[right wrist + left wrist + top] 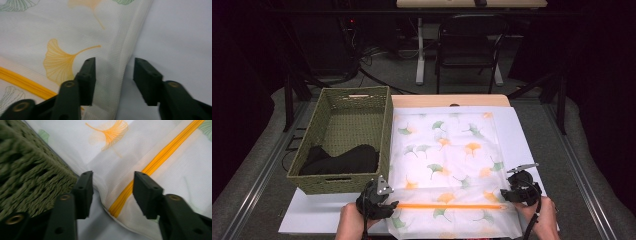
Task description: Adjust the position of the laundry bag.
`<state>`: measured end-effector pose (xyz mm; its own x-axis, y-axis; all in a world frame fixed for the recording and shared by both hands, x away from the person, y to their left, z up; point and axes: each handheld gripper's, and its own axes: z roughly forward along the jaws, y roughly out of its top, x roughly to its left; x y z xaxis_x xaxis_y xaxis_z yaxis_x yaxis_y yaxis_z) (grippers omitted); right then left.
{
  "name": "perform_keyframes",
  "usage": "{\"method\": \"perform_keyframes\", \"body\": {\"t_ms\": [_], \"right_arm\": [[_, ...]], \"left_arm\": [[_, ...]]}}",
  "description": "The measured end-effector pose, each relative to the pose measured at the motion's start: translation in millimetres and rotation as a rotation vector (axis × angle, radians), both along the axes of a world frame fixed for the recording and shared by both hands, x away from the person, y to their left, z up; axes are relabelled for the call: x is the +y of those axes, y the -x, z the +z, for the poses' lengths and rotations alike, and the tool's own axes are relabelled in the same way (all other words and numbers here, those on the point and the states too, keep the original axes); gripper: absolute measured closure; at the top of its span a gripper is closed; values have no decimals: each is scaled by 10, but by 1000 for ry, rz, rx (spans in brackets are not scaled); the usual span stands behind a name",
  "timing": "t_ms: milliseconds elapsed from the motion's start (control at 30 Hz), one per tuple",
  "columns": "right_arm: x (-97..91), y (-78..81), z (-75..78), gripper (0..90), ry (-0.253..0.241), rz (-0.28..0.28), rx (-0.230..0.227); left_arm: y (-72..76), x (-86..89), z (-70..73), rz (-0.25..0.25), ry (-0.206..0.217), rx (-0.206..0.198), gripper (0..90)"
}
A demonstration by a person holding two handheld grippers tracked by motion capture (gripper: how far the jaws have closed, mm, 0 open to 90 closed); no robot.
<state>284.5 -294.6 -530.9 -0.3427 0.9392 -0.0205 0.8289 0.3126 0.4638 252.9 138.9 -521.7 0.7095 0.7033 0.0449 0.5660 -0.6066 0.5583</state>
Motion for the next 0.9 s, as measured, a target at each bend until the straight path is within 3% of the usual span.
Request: {"method": "perform_keyframes", "body": {"t_ms": [133, 300, 400, 500, 667, 900], "right_arm": [[-35, 56, 28, 352, -31, -8, 1], [-80, 164, 39, 223, -40, -15, 15], [-103, 219, 38, 244, -41, -20, 22], [-115, 236, 42, 325, -41, -21, 25], [-106, 233, 16, 438, -49, -5, 42], [-69, 235, 9, 568, -58, 2, 47]], "left_arm": [[90, 74, 41, 4, 17, 13, 351], [137, 133, 5, 14, 14, 80, 249], [146, 120, -34, 9, -4, 114, 253], [144, 114, -68, 6, -30, 137, 272], [171, 151, -97, 10, -23, 178, 351], [229, 177, -116, 3, -24, 203, 471]]}}
